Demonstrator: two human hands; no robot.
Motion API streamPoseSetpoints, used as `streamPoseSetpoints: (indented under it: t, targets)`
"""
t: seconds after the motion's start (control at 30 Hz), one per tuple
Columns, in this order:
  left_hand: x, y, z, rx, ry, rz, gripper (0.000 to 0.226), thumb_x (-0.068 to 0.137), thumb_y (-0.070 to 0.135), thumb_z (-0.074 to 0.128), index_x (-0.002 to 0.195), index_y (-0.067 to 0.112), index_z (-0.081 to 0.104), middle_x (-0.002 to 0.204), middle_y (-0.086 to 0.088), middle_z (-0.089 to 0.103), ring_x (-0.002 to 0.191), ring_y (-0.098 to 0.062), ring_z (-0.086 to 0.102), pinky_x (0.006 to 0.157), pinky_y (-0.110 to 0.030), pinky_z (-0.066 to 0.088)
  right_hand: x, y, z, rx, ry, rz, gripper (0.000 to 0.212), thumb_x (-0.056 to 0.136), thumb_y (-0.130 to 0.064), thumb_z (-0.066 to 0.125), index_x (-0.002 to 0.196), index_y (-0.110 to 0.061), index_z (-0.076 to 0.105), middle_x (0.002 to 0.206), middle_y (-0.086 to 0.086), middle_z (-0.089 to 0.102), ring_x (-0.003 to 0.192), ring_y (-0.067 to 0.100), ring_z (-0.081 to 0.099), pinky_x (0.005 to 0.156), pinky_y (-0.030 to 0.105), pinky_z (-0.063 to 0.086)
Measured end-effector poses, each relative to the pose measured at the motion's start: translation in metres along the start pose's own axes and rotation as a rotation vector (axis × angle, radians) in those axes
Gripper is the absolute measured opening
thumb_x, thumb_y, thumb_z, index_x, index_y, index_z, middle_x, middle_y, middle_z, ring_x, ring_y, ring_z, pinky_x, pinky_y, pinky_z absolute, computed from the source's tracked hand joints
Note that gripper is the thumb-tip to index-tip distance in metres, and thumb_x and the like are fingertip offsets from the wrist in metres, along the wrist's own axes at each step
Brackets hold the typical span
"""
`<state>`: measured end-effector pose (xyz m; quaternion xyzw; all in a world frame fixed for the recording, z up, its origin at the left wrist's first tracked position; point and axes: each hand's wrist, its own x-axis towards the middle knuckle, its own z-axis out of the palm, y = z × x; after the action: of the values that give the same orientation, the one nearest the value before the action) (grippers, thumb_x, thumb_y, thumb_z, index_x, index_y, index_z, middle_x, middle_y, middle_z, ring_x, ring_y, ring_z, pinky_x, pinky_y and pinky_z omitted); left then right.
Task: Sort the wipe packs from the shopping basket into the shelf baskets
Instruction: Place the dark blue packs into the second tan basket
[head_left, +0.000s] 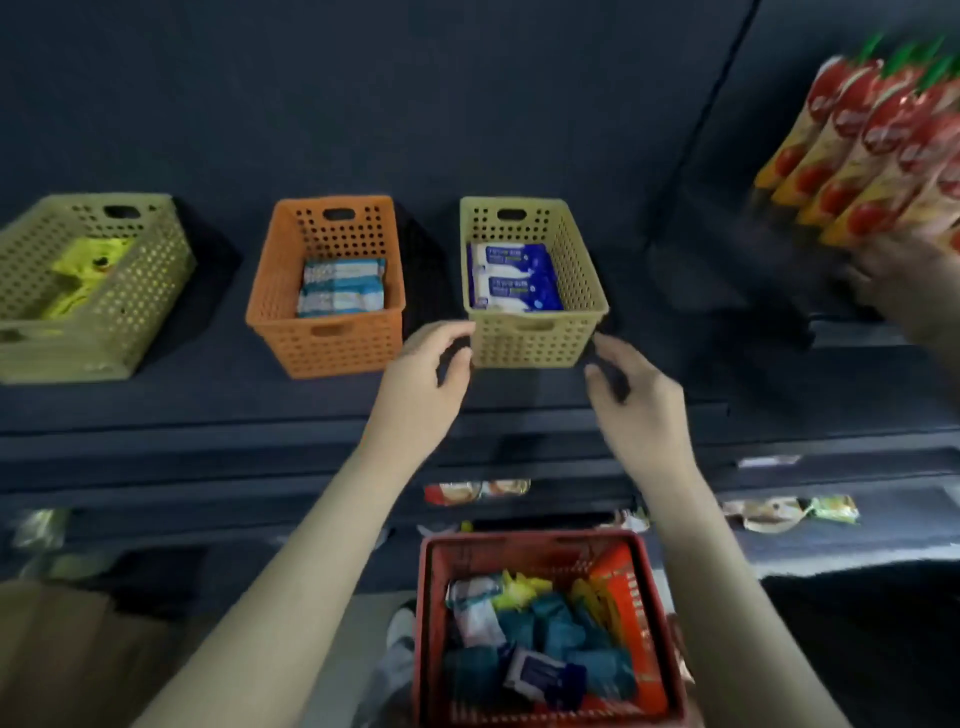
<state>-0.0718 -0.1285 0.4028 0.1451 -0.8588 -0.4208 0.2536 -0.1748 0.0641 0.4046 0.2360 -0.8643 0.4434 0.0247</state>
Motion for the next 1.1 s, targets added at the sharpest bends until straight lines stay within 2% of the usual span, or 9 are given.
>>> streamPoseSetpoints:
  t: [0.07, 0.17, 0.3, 0.5, 0.63, 0.8, 0.9, 1.0, 1.1]
  targets:
    - [-0.049, -0.01, 0.012, -0.014, -0.058, -0.07, 0.032, 0.099, 0.019, 0.05, 0.131, 0.021, 0.057, 0.129, 0.014, 0.054, 0.124, -0.004, 0.049, 0.105, -0.024, 0.039, -0.047, 0.021, 0.002, -0.013, -0.081, 0.101, 0.039, 0.096, -0.022, 0.055, 0.135, -0.018, 0.055, 0.128, -0.003, 0.062, 0.116, 0.012, 0.058, 0.09, 0.014, 0.04]
    - [-0.116, -0.038, 0.032, 0.013, -0.162, -0.198, 0.032, 0.097, 0.018, 0.053, 0.129, 0.02, 0.058, 0.127, 0.012, 0.055, 0.121, -0.008, 0.053, 0.103, -0.028, 0.043, -0.11, 0.058, 0.01, -0.065, -0.195, 0.245, 0.039, 0.097, -0.023, 0.055, 0.135, -0.017, 0.055, 0.118, 0.007, 0.068, 0.104, 0.025, 0.064, 0.086, 0.027, 0.047]
    - [-0.195, -0.084, 0.055, 0.029, -0.326, -0.429, 0.032, 0.097, 0.017, 0.054, 0.128, 0.015, 0.059, 0.125, -0.001, 0.062, 0.117, -0.014, 0.058, 0.1, -0.034, 0.047, -0.177, 0.108, 0.028, -0.175, -0.33, 0.45, 0.036, 0.096, -0.022, 0.055, 0.131, -0.015, 0.058, 0.113, 0.014, 0.069, 0.095, 0.032, 0.064, 0.071, 0.025, 0.037]
    - [-0.27, -0.153, 0.088, -0.051, -0.484, -0.751, 0.041, 0.091, 0.032, 0.056, 0.125, 0.009, 0.06, 0.12, -0.01, 0.066, 0.108, -0.024, 0.064, 0.095, -0.045, 0.051, -0.236, 0.164, 0.062, -0.286, -0.442, 0.7, 0.038, 0.096, -0.024, 0.054, 0.134, -0.014, 0.056, 0.132, 0.013, 0.059, 0.118, 0.032, 0.056, 0.092, 0.031, 0.043]
    - [-0.285, -0.191, 0.127, -0.022, -0.552, -0.856, 0.034, 0.097, 0.023, 0.054, 0.129, 0.011, 0.058, 0.119, -0.005, 0.064, 0.106, -0.019, 0.063, 0.092, -0.031, 0.05, -0.246, 0.213, 0.098, -0.314, -0.558, 0.694, 0.036, 0.093, -0.015, 0.058, 0.128, -0.005, 0.059, 0.126, 0.02, 0.062, 0.115, 0.036, 0.058, 0.094, 0.036, 0.045]
    - [-0.289, -0.247, 0.193, -0.024, -0.602, -0.954, 0.032, 0.099, 0.035, 0.047, 0.126, 0.02, 0.054, 0.113, -0.001, 0.067, 0.093, -0.013, 0.065, 0.078, -0.028, 0.055, -0.242, 0.29, 0.149, -0.318, -0.693, 0.713, 0.042, 0.092, -0.025, 0.061, 0.131, -0.011, 0.058, 0.127, 0.015, 0.063, 0.116, 0.031, 0.058, 0.093, 0.032, 0.043]
    - [-0.287, -0.28, 0.233, -0.005, -0.55, -0.999, 0.033, 0.099, 0.038, 0.046, 0.125, 0.019, 0.053, 0.105, 0.01, 0.063, 0.082, 0.001, 0.059, 0.063, -0.012, 0.043, -0.242, 0.333, 0.181, -0.303, -0.776, 0.683, 0.045, 0.093, -0.031, 0.06, 0.135, -0.015, 0.054, 0.132, 0.01, 0.06, 0.121, 0.028, 0.055, 0.095, 0.032, 0.043]
    - [-0.285, -0.302, 0.266, -0.051, -0.461, -1.094, 0.036, 0.097, 0.043, 0.048, 0.127, 0.022, 0.054, 0.104, 0.008, 0.066, 0.079, 0.0, 0.06, 0.061, -0.016, 0.041, -0.247, 0.365, 0.204, -0.298, -0.835, 0.669, 0.045, 0.094, -0.034, 0.058, 0.136, -0.018, 0.051, 0.129, 0.009, 0.06, 0.11, 0.023, 0.059, 0.077, 0.024, 0.041]
    - [-0.286, -0.324, 0.29, -0.111, -0.365, -1.192, 0.042, 0.093, 0.038, 0.058, 0.131, 0.019, 0.053, 0.118, 0.002, 0.063, 0.096, -0.009, 0.058, 0.07, -0.021, 0.041, -0.255, 0.385, 0.217, -0.302, -0.836, 0.639, 0.037, 0.095, -0.032, 0.057, 0.129, -0.019, 0.055, 0.115, 0.003, 0.062, 0.089, 0.013, 0.056, 0.06, 0.014, 0.037]
